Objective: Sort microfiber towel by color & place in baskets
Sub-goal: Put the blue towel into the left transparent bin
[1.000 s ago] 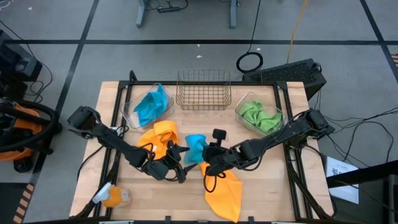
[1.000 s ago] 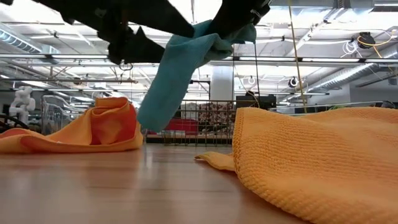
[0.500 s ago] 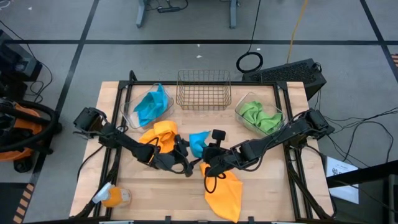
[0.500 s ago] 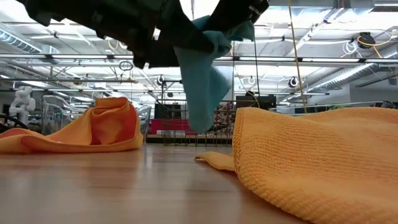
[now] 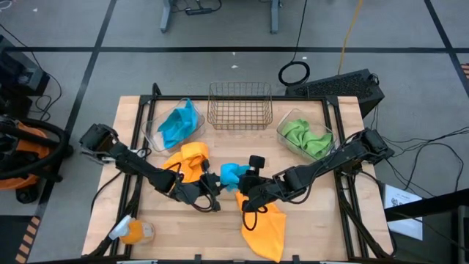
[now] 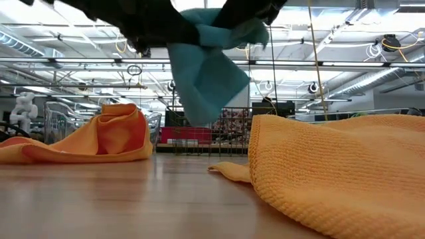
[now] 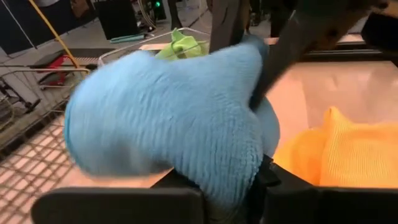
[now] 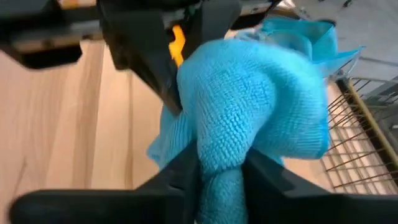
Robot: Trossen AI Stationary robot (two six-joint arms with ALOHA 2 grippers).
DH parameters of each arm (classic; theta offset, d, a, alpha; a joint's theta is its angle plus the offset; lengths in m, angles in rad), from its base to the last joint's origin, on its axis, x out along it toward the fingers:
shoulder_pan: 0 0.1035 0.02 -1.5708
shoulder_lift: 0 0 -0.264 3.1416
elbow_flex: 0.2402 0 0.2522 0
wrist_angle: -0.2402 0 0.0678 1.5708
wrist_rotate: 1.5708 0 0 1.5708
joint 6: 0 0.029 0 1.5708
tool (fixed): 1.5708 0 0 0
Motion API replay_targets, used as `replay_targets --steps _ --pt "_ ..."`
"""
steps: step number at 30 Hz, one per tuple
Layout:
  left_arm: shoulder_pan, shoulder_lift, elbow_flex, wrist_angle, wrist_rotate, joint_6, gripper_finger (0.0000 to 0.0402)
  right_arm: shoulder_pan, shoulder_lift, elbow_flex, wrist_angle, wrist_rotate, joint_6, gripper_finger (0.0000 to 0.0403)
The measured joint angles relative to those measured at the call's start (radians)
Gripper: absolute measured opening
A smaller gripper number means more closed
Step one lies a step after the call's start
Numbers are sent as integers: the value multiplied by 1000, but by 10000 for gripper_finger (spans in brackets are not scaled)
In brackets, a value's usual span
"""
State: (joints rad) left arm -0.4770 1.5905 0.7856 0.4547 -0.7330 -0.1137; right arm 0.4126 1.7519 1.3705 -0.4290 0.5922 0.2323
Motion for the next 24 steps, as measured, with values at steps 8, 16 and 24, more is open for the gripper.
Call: replay_targets --steps 8,16,24 --pt "-8 -257 2 -323 -9 -11 28 44 -20 -3 -55 63 -39 194" --pt "41 -612 1 -728 -56 -137 28 98 -39 -3 -172 164 86 240" --pt "229 -832 1 -1125 -68 -354 28 128 -40 -52 -188 175 166 225"
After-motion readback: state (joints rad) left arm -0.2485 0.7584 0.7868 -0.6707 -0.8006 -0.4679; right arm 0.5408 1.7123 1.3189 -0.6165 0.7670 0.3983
